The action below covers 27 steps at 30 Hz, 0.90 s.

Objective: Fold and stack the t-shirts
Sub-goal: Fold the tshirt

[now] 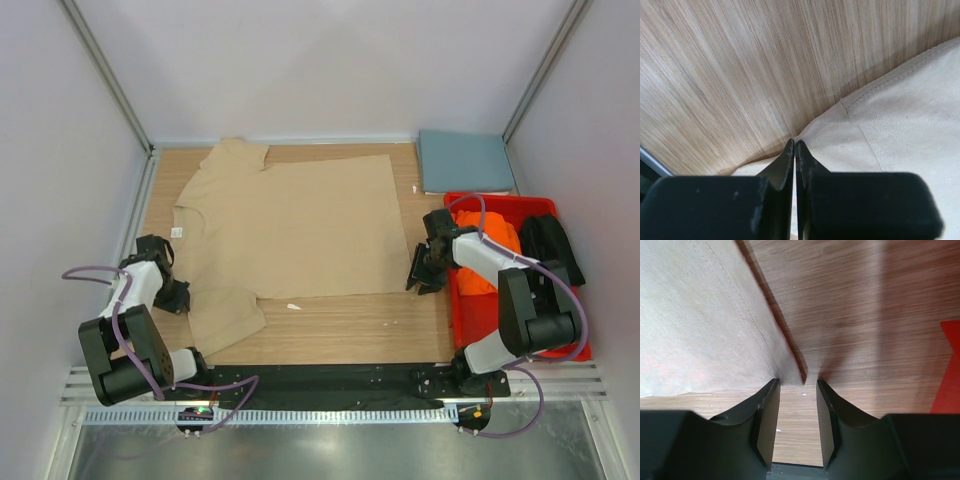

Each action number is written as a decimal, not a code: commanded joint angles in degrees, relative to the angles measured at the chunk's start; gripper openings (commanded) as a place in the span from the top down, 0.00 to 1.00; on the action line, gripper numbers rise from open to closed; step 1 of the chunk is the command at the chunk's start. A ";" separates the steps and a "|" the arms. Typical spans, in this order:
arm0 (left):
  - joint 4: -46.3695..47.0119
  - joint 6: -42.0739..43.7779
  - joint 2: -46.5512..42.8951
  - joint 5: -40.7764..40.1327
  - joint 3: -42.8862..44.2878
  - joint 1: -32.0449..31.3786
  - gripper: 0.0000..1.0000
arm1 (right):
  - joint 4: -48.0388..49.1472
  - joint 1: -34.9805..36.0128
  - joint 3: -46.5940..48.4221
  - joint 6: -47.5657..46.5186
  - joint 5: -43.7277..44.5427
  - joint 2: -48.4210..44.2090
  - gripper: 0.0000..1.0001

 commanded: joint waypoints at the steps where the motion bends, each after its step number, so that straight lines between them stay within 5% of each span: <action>1: 0.32 0.63 0.38 -1.41 1.14 0.44 1.00 | 0.96 0.20 0.78 0.51 2.01 1.03 0.58; 23: 0.58 0.72 0.55 -1.32 1.58 0.53 1.00 | 4.30 1.78 4.03 0.69 3.95 11.23 0.68; 27: 0.49 0.64 0.29 -1.58 1.66 0.44 1.00 | 4.65 1.87 4.38 0.16 5.01 12.28 0.81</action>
